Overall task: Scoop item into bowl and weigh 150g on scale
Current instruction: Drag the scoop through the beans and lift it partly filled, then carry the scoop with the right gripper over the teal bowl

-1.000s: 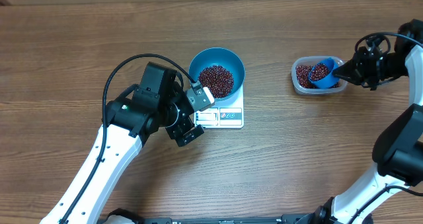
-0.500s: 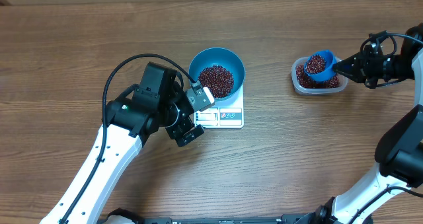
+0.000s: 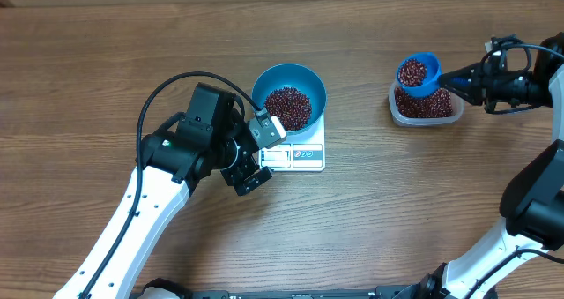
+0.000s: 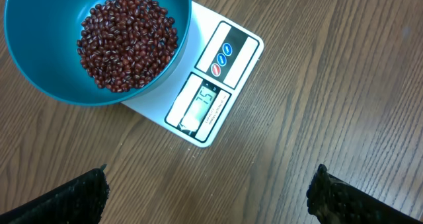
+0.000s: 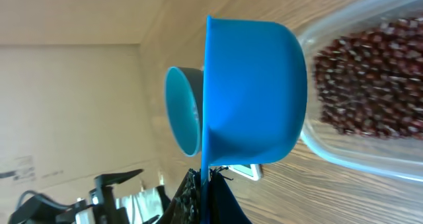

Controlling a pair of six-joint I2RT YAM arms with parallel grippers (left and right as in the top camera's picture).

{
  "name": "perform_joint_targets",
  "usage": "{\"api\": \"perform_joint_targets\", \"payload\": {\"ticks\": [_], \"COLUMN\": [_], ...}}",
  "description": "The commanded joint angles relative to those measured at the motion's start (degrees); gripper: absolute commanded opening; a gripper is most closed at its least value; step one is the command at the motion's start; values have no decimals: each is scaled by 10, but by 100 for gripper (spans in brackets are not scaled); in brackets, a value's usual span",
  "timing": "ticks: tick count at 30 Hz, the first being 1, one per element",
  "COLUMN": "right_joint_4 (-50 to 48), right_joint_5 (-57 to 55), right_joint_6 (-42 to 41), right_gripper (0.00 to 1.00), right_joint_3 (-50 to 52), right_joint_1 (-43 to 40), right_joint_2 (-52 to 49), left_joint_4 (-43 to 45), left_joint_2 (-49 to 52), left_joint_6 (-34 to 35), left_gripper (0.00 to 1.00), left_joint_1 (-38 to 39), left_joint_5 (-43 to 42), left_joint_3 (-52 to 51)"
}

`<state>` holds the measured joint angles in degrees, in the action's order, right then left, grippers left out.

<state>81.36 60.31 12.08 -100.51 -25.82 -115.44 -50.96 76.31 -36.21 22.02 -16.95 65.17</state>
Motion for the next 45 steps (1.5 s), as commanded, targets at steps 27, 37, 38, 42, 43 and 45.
{"api": "perform_joint_targets", "payload": {"ticks": [27, 37, 38, 42, 43, 45], "right_joint_4": [-80, -184, -191, -211, -211, -210], "right_joint_5": [72, -61, -67, -87, -97, -113], "right_joint_6": [-87, -226, -232, -252, -259, -261], "right_gripper": [4, 4, 4, 4, 4, 4], "right_joint_3": [-13, -13, -13, -13, -13, -13], "right_joint_1": [192, 292, 299, 328, 333, 342], "right_joint_2": [100, 101, 101, 101, 101, 101], "left_joint_4": [2, 2, 2, 2, 2, 2], "left_joint_2": [3, 3, 3, 3, 3, 3], "left_joint_6": [-11, -11, -11, -11, -11, -11], "left_gripper": [100, 100, 100, 99, 100, 99], "left_joint_1": [1, 1, 1, 1, 1, 1], "left_joint_5": [-5, -5, -5, -5, -5, -5], "left_joint_3": [-3, -3, -3, -3, -3, -3]}}
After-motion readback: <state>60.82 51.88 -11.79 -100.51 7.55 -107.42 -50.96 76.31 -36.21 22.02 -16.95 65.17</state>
